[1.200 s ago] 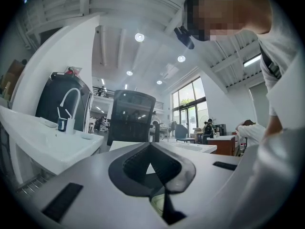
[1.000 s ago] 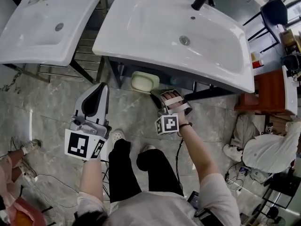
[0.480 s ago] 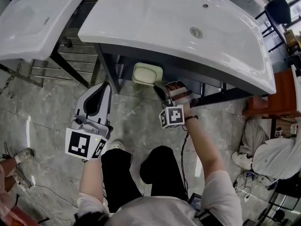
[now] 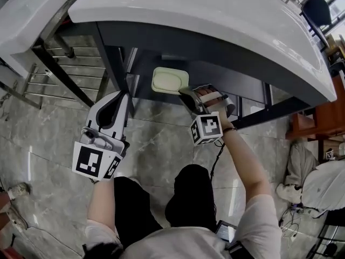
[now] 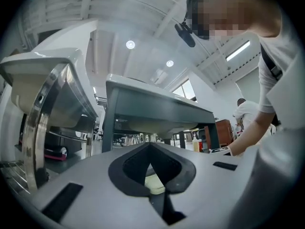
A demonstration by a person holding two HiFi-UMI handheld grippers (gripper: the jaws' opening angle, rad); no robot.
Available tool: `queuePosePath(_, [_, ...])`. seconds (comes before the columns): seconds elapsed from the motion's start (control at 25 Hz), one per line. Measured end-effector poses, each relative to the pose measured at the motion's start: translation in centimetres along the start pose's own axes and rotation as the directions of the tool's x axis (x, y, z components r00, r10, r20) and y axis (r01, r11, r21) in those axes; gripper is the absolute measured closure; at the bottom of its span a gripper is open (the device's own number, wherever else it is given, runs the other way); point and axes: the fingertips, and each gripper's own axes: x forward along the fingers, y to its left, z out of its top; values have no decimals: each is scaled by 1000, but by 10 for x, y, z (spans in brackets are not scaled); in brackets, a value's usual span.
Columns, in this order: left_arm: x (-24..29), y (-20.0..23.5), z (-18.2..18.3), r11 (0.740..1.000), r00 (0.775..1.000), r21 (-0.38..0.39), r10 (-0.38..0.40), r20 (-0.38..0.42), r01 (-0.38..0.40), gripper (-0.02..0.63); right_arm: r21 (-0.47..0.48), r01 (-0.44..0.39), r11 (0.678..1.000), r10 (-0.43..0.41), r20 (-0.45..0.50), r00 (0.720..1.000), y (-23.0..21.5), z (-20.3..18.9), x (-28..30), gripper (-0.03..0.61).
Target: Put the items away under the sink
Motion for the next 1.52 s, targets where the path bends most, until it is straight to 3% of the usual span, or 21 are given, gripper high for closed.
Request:
queuePosePath(0.44, [-5,-11,-27,1000,1000,8,6,23,-7,606,17,-36,999,36,-31,999,-4,-29,8,508])
queuePosePath(1.52, [-3,-17,-40,1000,1000,20,3,8,-3,606,47,29,998,-23,-117,993,-20,-56,29,505])
